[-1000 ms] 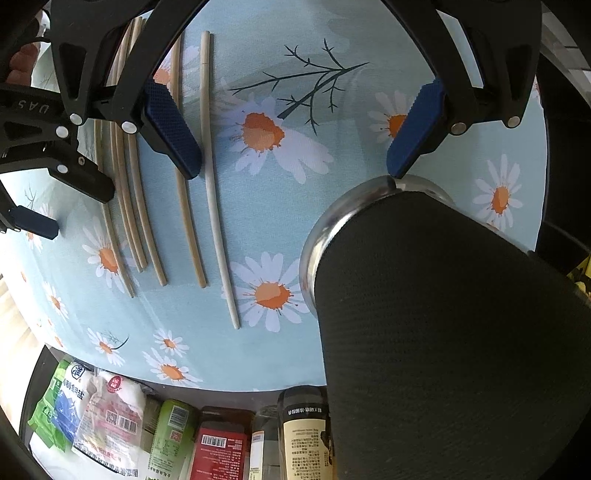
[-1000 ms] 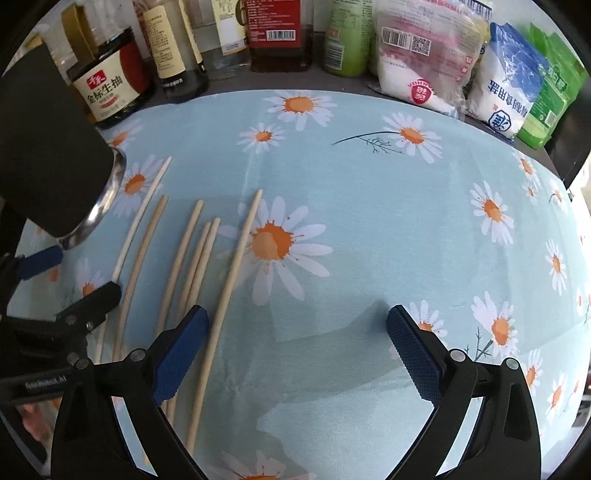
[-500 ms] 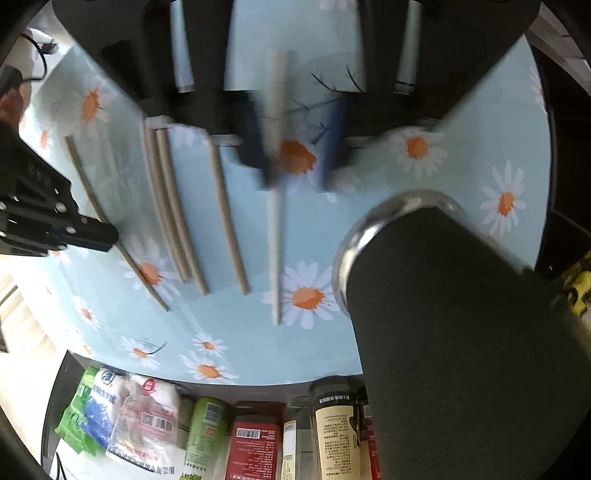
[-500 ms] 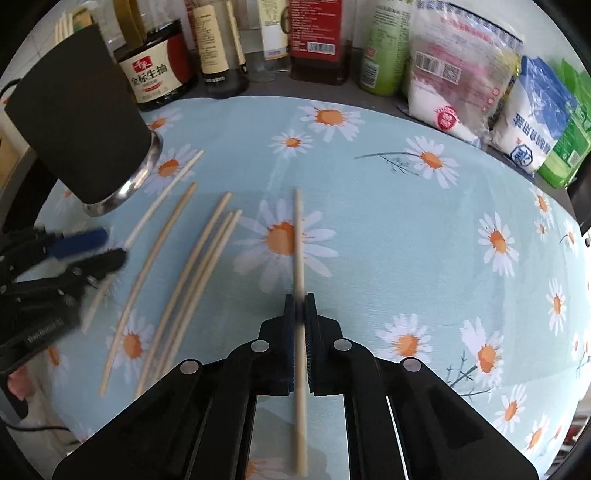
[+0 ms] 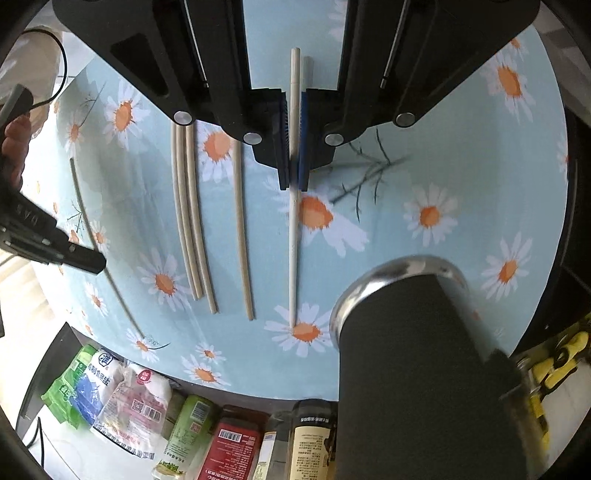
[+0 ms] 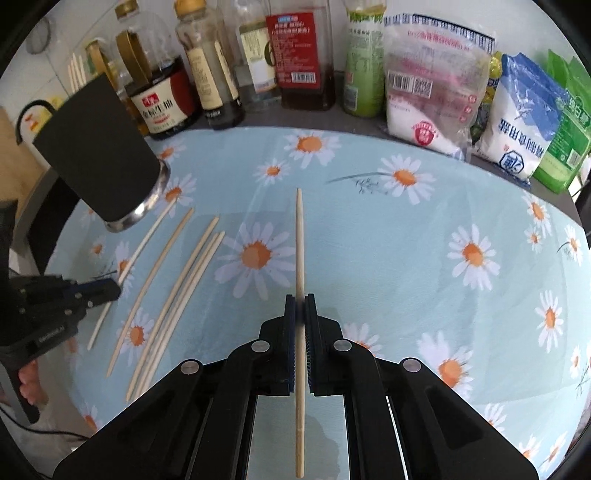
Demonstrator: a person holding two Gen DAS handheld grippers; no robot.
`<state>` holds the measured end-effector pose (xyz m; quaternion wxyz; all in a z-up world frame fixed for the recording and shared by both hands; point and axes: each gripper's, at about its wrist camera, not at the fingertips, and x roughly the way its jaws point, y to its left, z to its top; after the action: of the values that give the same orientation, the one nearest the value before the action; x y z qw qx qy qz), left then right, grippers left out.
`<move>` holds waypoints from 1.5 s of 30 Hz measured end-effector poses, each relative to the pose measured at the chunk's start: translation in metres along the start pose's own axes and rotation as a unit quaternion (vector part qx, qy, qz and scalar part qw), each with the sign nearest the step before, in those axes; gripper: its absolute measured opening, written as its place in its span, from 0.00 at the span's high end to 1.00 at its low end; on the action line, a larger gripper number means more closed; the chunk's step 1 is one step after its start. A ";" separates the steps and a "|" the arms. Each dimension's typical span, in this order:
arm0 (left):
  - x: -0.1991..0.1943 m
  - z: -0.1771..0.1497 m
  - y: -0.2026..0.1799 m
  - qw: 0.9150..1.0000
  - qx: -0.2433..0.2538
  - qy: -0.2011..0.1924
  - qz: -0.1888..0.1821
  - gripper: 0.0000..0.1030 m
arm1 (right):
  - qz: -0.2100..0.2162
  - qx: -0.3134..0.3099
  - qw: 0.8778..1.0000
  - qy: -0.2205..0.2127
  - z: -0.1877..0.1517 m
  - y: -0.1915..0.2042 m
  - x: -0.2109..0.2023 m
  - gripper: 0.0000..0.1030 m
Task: Organize utensils
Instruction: 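Lift both held chopsticks upright and carry them over the black holder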
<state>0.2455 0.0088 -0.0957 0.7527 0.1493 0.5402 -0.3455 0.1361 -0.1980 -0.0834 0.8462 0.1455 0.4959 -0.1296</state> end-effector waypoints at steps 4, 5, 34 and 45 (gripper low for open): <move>-0.010 -0.008 -0.003 1.000 -0.022 -0.003 0.012 0.95 | 0.013 -0.018 1.000 -0.007 0.005 -0.005 -0.010 0.96; -0.015 -0.010 -0.004 0.999 -0.030 -0.007 0.017 0.95 | 0.017 -0.021 1.000 -0.008 0.005 -0.006 -0.013 0.96; -0.182 -0.018 0.031 0.954 -0.188 -0.119 0.202 0.95 | 0.174 -0.183 0.958 -0.132 0.099 0.072 -0.089 0.96; -0.253 0.020 0.044 0.927 -0.188 -0.241 0.215 0.95 | 0.237 -0.185 0.930 -0.210 0.150 0.103 -0.124 0.95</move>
<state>0.2446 0.1196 0.1373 0.9308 0.0292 0.3524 -0.0931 0.2344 -0.1496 0.1073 0.9490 0.0691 0.2735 0.1410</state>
